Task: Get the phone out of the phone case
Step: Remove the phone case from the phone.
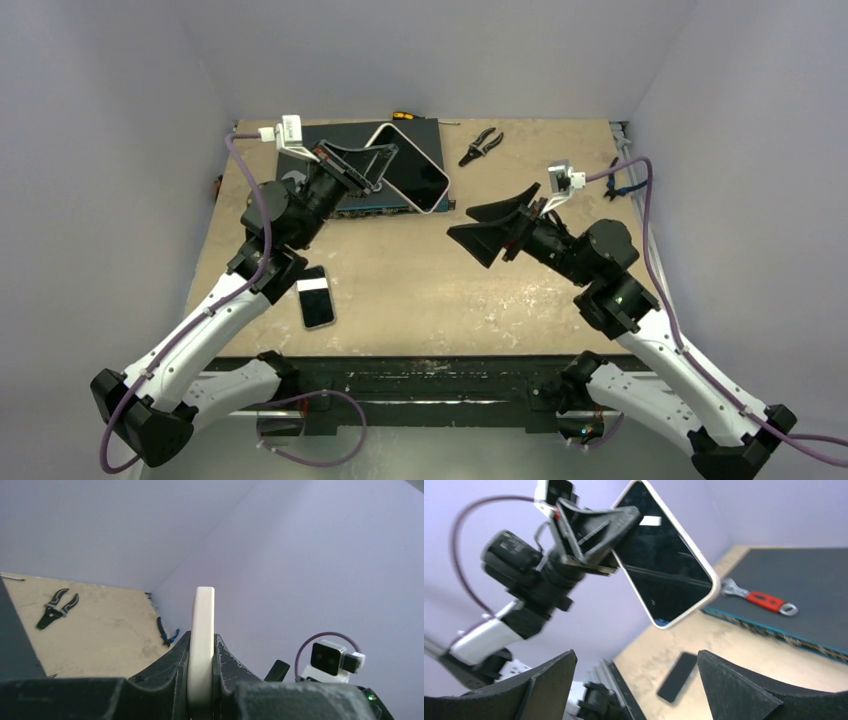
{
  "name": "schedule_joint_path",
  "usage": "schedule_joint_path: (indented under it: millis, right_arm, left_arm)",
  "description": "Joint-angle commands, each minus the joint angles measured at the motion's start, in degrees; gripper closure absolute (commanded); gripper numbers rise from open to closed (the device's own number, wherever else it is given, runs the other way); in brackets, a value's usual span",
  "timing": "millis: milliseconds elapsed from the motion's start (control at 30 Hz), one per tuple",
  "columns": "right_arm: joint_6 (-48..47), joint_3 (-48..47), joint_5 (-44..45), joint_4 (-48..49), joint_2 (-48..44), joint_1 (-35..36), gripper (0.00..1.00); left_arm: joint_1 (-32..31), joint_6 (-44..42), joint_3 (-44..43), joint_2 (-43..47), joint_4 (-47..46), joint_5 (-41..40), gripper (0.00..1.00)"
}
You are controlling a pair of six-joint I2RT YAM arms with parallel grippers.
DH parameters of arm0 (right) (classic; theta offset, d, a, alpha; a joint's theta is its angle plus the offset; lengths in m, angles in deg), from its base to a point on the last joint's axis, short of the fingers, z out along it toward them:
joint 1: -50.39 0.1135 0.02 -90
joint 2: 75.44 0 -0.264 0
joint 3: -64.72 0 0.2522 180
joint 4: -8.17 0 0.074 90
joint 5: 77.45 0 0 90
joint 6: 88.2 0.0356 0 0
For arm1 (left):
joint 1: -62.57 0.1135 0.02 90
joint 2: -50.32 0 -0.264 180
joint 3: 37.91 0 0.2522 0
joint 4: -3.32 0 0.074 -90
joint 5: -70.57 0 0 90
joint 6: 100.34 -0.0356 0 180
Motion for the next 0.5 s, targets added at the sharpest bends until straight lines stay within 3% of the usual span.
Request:
schedule_joint_path:
  millis: [0, 133, 267, 467]
  right_arm:
    - [6.3, 0.1, -8.4, 11.5, 0.1, -2.4, 0.04]
    - [18.1, 6.2, -16.0, 29.3, 0.0, -8.9, 0.07]
    - [25.1, 7.1, -19.3, 41.2, 3.9, -10.0, 0.13]
    - [26.0, 4.7, -19.4, 42.6, 6.7, -10.0, 0.16]
  left_arm:
    - [1.0, 7.6, 0.0, 1.7, -13.0, 4.3, 1.00]
    - [1.2, 14.0, 3.6, 2.5, -21.2, 7.2, 1.00]
    - [1.2, 17.5, 5.7, 2.6, -26.4, 8.6, 1.00]
    - [1.2, 19.4, 6.1, 2.3, -28.7, 9.4, 1.00]
